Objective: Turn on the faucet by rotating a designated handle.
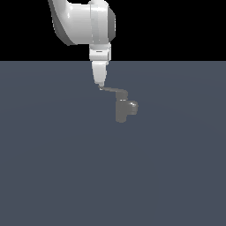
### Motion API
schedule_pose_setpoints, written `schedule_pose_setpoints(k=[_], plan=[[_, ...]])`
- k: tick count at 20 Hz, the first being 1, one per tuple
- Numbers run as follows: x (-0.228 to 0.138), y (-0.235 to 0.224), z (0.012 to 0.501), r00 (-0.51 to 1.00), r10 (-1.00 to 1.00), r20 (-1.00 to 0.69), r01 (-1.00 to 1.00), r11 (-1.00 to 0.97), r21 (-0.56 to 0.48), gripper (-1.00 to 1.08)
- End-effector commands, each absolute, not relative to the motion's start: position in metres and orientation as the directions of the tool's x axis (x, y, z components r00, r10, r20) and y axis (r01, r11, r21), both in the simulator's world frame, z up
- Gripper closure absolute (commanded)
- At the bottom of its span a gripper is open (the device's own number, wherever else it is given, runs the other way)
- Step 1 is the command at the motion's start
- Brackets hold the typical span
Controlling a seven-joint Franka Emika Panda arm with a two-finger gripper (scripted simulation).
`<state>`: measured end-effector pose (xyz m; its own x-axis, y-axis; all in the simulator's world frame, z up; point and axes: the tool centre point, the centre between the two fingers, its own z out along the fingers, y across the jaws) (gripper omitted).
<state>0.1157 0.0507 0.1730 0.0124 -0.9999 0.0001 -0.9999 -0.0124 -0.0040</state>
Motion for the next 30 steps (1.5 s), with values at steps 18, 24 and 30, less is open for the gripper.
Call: schedule_pose_setpoints(k=[18,24,30], plan=[[0.072,0.049,0.174,0.012,-1.000,0.000,-1.000,-0.012,-0.003,1.08],[0.056,0.039,0.174,0.012,-1.000,0.000,-1.000,-0.012,-0.002,1.08],[0.039,0.027,0.173,0.012,-1.000,0.000,-1.000,-0.012,-0.001,1.08]])
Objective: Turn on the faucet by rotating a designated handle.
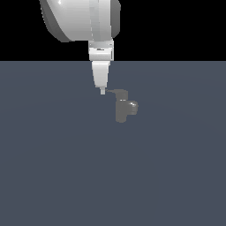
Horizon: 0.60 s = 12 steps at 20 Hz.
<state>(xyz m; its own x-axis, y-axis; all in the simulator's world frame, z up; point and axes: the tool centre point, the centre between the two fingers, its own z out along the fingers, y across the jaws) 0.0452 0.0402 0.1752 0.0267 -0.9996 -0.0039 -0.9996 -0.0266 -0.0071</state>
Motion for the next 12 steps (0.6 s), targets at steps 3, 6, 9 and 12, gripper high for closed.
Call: schedule_pose_setpoints(k=[3,6,9,12], plan=[[0.031,0.022,0.173,0.012,-1.000,0.000,-1.000,-0.012,-0.001,1.08],[0.022,0.016,0.173,0.012,-1.000,0.000,-1.000,-0.012,-0.001,1.08],[0.016,0.012,0.173,0.012,-1.000,0.000,-1.000,-0.012,0.000,1.08],[0.018,0.008,0.175,0.023,-1.000,-0.003,-1.000,-0.023,-0.005,1.08]])
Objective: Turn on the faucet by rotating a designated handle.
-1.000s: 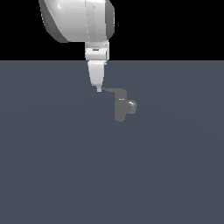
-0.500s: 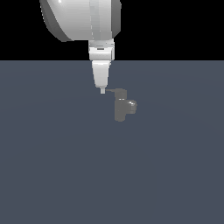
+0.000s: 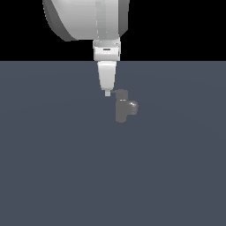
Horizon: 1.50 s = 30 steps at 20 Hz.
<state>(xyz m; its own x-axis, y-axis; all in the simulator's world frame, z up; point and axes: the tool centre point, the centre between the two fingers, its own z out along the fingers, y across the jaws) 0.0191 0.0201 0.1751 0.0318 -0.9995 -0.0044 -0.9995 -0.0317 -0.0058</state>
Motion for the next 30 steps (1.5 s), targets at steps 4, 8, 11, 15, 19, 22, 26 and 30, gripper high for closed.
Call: schedule_pose_setpoints(k=[4,8,11,15,19,22,26,30], plan=[[0.012,-0.019,0.174,0.019,-1.000,-0.002,-1.000,-0.019,-0.003,1.08],[0.007,-0.046,0.174,0.015,-1.000,-0.001,-1.000,-0.015,-0.001,1.08],[0.003,-0.067,0.173,0.012,-1.000,0.000,-1.000,-0.012,0.000,1.08],[0.011,-0.040,0.175,0.056,-0.998,-0.010,-0.998,-0.056,-0.003,1.08],[0.019,-0.056,0.174,0.048,-0.999,-0.008,-0.999,-0.048,-0.002,1.08],[0.025,-0.069,0.174,0.042,-0.999,-0.007,-0.999,-0.042,-0.002,1.08],[0.032,-0.085,0.174,0.034,-0.999,-0.005,-0.999,-0.034,-0.001,1.08],[0.039,-0.100,0.174,0.027,-1.000,-0.003,-1.000,-0.027,-0.001,1.08]])
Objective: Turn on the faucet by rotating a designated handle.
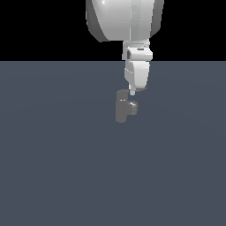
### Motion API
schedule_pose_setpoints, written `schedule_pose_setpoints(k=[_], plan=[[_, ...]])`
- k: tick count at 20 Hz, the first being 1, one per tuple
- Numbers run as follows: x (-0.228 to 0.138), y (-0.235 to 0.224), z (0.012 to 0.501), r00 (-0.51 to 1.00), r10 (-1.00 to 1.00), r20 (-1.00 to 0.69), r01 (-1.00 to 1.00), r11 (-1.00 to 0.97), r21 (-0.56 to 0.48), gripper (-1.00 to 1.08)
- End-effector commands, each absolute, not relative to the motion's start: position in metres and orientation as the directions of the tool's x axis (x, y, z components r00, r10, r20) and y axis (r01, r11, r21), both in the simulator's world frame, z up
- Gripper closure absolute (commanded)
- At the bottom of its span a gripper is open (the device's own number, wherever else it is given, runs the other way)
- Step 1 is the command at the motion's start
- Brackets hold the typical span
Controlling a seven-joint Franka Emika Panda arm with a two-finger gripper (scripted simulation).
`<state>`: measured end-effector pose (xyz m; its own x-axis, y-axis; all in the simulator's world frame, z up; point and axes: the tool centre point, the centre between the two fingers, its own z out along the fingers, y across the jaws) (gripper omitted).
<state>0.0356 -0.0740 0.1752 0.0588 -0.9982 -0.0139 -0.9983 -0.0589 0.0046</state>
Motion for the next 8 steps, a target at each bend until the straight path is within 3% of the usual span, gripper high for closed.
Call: schedule_pose_setpoints(k=[1,8], plan=[[0.041,-0.104,0.174,0.025,-1.000,-0.003,-1.000,-0.025,-0.001,1.08],[0.051,-0.127,0.173,0.013,-1.000,0.000,-1.000,-0.013,0.000,1.08]])
